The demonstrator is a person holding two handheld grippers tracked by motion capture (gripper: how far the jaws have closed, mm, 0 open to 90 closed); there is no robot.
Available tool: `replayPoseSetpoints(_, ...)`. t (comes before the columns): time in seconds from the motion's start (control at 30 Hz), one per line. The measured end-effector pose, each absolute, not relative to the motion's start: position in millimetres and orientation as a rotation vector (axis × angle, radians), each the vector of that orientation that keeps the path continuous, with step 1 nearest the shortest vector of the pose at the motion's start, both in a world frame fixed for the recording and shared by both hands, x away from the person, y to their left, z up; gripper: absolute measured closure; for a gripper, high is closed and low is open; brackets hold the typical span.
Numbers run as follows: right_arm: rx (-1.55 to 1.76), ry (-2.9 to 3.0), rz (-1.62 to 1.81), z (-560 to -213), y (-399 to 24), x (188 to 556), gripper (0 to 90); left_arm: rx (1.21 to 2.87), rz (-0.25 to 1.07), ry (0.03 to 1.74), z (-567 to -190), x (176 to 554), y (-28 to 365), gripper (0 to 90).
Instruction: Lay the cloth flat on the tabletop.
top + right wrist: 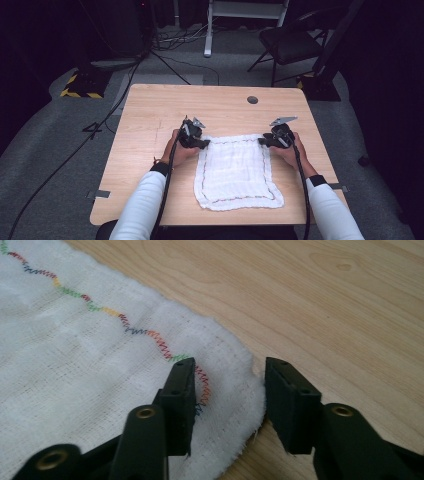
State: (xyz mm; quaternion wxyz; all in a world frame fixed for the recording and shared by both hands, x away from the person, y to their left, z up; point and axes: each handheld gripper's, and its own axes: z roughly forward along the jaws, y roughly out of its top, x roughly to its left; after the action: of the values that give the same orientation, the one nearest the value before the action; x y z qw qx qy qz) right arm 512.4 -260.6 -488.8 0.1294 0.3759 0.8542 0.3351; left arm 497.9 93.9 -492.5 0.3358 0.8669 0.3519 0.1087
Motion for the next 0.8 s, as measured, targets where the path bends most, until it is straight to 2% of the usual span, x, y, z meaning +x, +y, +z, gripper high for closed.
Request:
replayPoseSetpoints(0.13, 1.077, 2.497, 0.988, -488.6, -258.8, 512.8, 79.4, 2.256, 0.251, 0.895, -492.2, 504.1, 95.4, 71.3)
replayPoseSetpoints(0.23, 1.054, 2.484, 0.968, -488.3, -256.0, 513.2, 83.0, 2.266, 0.238, 0.889, -491.4, 508.4, 95.9, 77.3)
replayPoseSetpoints(0.8, 1.051, 2.340, 0.938, -476.8, -248.4, 533.5, 85.0, 2.218, 0.395, 0.974, -482.6, 539.3, 97.8, 86.0)
